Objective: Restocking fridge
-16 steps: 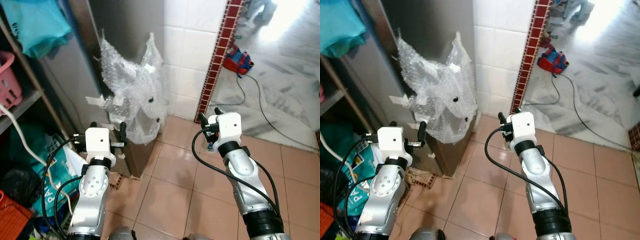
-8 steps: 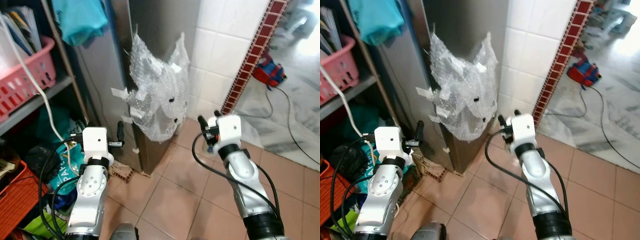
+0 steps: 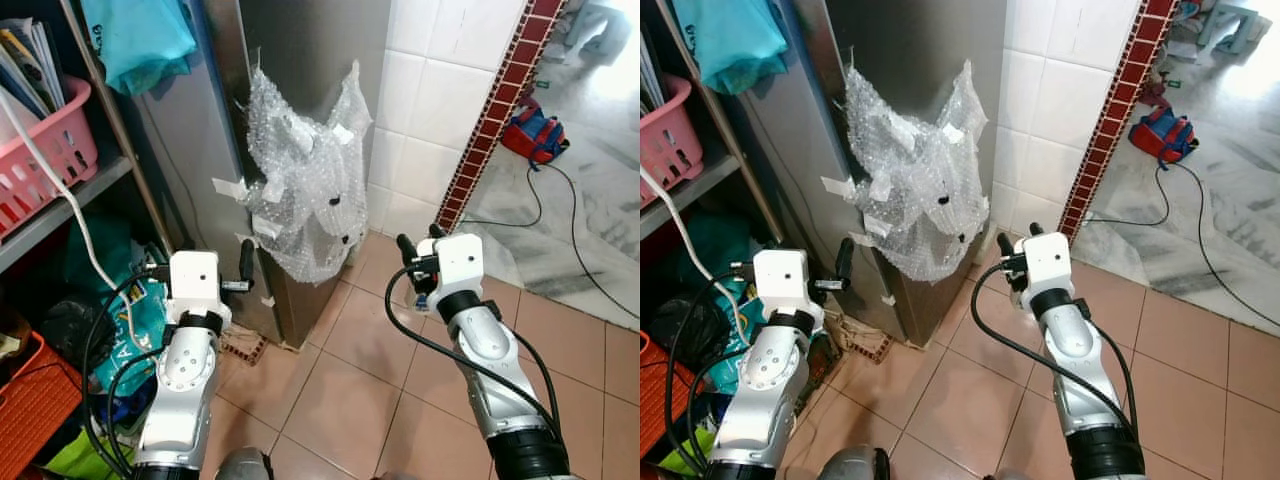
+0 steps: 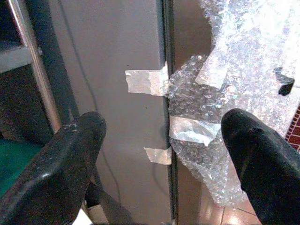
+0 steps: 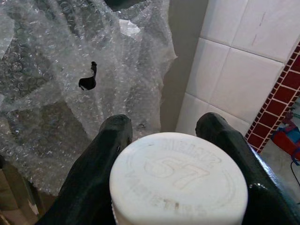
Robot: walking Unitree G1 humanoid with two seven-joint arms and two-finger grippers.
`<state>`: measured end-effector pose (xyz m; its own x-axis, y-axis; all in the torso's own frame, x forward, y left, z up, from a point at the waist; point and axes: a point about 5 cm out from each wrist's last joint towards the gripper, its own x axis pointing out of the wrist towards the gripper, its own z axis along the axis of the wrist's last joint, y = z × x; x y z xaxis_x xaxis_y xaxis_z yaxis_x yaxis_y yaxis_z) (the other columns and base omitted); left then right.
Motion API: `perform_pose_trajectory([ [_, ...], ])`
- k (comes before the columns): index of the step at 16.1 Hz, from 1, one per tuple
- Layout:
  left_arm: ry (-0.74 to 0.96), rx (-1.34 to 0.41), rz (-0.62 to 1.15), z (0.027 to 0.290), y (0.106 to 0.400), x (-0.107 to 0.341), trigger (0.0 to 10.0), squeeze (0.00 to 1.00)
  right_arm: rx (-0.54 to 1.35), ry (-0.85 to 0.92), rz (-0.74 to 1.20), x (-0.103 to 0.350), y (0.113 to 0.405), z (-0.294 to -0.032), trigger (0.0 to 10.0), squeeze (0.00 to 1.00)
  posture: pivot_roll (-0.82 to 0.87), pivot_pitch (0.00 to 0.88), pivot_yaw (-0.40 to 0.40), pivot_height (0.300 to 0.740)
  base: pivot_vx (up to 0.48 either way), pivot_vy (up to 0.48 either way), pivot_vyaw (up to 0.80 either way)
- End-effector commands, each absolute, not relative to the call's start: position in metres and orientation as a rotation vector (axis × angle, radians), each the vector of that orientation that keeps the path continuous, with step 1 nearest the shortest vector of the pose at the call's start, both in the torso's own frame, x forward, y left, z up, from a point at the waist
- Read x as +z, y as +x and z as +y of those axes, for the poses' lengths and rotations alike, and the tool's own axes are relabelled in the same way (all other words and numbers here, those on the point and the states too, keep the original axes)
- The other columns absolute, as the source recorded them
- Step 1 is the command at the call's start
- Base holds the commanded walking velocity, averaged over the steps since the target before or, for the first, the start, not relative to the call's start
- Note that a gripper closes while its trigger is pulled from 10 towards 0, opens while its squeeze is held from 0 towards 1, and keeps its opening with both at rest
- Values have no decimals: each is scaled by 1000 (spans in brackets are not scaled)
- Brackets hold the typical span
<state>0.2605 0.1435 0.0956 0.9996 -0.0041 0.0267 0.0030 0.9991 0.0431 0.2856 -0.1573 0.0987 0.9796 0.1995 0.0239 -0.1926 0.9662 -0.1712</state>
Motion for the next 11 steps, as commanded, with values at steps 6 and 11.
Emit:
perform_pose_trajectory([
  [6,47,-3,-35,145,258,96,10000,0,208,-164,-78,105,277,-158,10000,0,36,9,0,740,0,0,0],
  [11,45,-5,-37,144,258,96,10000,0,212,-164,-81,106,279,-157,10000,0,38,7,-1,740,197,0,0],
])
